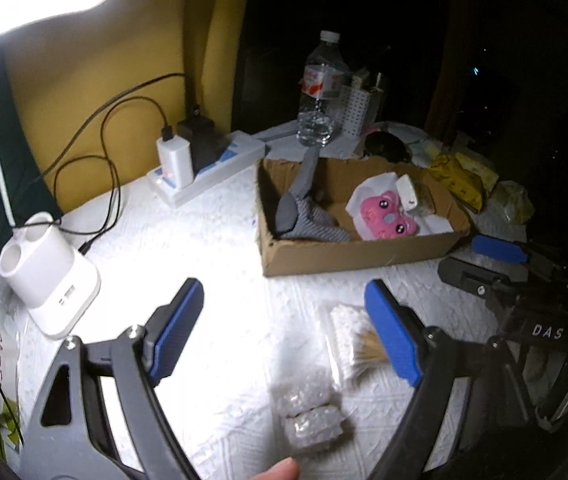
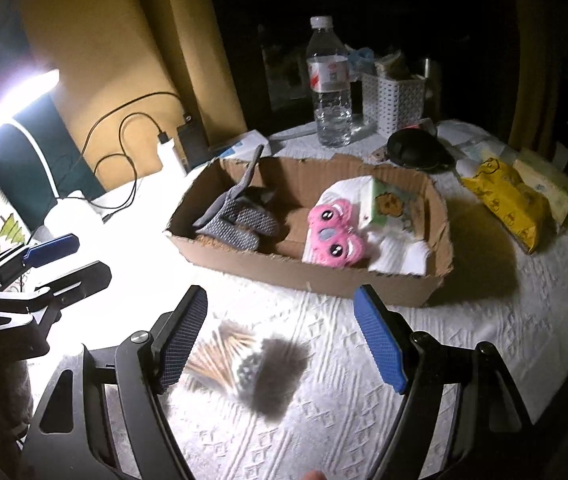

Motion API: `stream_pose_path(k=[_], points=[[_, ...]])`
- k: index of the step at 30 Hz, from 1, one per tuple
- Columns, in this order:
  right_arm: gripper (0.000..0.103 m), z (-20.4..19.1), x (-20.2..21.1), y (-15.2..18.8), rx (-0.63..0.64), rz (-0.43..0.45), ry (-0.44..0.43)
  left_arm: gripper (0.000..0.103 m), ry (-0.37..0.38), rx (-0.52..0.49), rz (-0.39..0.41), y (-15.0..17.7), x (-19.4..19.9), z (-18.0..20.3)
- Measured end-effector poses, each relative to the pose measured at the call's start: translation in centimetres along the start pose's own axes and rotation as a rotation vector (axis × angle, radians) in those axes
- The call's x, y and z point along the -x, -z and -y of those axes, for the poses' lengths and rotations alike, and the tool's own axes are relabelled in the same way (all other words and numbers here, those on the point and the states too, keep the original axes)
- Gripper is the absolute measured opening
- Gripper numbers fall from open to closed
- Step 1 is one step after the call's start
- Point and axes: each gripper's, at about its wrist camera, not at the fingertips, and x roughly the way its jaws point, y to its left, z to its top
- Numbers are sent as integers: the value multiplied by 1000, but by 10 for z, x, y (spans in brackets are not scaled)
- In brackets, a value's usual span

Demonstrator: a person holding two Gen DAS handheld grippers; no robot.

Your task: Organize soft objects

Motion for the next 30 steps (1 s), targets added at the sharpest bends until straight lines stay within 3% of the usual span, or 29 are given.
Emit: stream_pose_path(k=[30], points=[[79, -27, -61, 36, -17, -158, -64, 84, -34, 77, -71, 46, -15, -37]])
